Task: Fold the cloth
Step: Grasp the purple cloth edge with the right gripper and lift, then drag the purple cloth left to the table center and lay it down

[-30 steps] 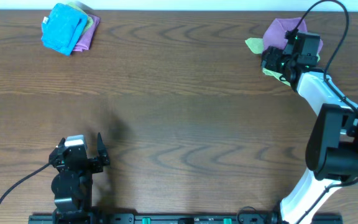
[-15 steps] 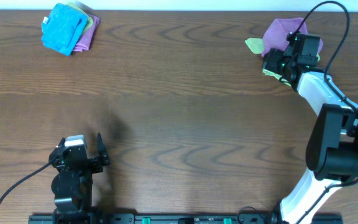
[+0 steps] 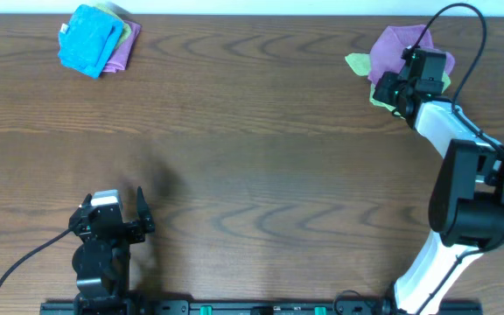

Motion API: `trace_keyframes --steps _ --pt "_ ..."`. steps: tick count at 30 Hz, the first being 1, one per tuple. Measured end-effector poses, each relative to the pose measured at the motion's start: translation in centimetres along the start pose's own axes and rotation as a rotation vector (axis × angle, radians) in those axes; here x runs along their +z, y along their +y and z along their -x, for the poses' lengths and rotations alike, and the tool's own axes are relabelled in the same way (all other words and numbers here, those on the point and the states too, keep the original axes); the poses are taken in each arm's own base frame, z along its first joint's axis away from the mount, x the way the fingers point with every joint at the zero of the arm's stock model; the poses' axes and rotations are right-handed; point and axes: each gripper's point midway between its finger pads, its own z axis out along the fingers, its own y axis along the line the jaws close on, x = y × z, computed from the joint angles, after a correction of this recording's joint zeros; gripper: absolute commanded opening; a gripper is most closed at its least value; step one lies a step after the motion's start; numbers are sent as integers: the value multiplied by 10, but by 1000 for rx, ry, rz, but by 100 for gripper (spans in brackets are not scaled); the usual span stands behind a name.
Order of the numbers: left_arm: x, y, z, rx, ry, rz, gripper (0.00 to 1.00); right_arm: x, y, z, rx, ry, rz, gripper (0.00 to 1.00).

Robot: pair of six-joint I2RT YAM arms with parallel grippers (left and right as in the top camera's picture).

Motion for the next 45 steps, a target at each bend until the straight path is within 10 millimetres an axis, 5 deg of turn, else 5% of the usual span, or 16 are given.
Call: trace_keyframes --steps 6,14,18,24,27,30,39,45 --pt "0 0 0 0 0 0 95 1 3 0 22 3 17 1" --pt "0 0 0 0 0 0 95 -22 50 20 0 67 224 1" --pt "0 0 0 0 0 0 95 -73 87 44 -91 78 306 1" --pt "0 0 0 0 0 0 95 -197 176 67 -320 -42 462 1" --pt "0 0 0 0 0 0 95 -259 208 53 -413 -76 526 1" --pt "0 0 0 0 0 0 95 -293 216 29 -467 -40 541 1" --pt "0 0 0 0 0 3 95 -309 197 -60 -518 297 480 2" --pt "0 1 0 0 0 3 95 -331 239 -101 -623 367 616 2"
